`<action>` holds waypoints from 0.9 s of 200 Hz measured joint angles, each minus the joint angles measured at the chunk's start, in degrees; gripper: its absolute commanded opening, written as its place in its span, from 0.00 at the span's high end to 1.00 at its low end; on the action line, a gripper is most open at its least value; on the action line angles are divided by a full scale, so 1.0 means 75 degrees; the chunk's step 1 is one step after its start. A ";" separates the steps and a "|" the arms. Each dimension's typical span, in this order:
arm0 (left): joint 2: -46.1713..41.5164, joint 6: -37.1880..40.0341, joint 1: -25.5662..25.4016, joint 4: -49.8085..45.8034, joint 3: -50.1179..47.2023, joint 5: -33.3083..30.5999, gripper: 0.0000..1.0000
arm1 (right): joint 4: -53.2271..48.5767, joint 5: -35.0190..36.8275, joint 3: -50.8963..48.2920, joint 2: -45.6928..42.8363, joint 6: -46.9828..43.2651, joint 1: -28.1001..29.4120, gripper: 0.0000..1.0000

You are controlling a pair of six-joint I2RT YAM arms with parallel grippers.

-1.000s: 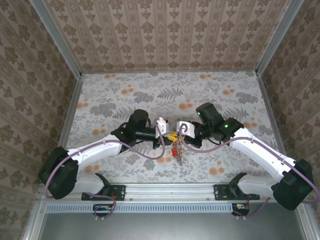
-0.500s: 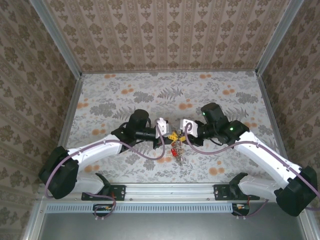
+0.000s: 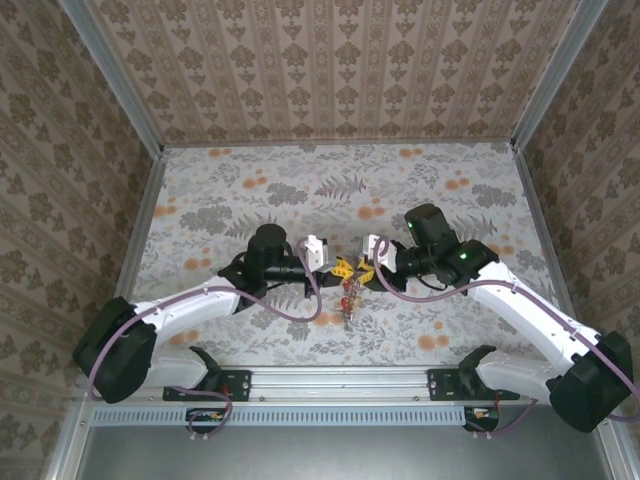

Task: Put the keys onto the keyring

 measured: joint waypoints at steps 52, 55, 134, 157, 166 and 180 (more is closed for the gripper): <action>-0.0119 -0.0251 0.0009 0.0565 -0.0265 -0.0035 1.00 | 0.0102 0.0015 0.0000 0.0122 0.0102 0.0000 0.92; -0.0119 -0.0271 0.0009 0.0603 -0.0280 -0.0041 1.00 | 0.0111 0.0017 -0.0006 0.0122 0.0102 0.0000 0.91; -0.0073 -0.0734 0.0052 0.1454 -0.0694 -0.0219 1.00 | 0.0918 -0.0111 -0.0437 0.0283 0.0484 -0.0015 0.95; -0.0073 -0.0737 0.0050 0.1539 -0.0694 -0.0242 1.00 | 0.0915 -0.0117 -0.0437 0.0522 0.0504 -0.0015 0.80; -0.0073 -0.0737 0.0050 0.1562 -0.0694 -0.0239 1.00 | 0.0898 -0.0111 -0.0434 0.0603 0.0490 -0.0015 0.76; -0.0076 -0.0737 0.0050 0.1746 -0.0694 -0.0239 1.00 | 0.0787 -0.0108 -0.0446 0.0644 0.0481 -0.0087 0.76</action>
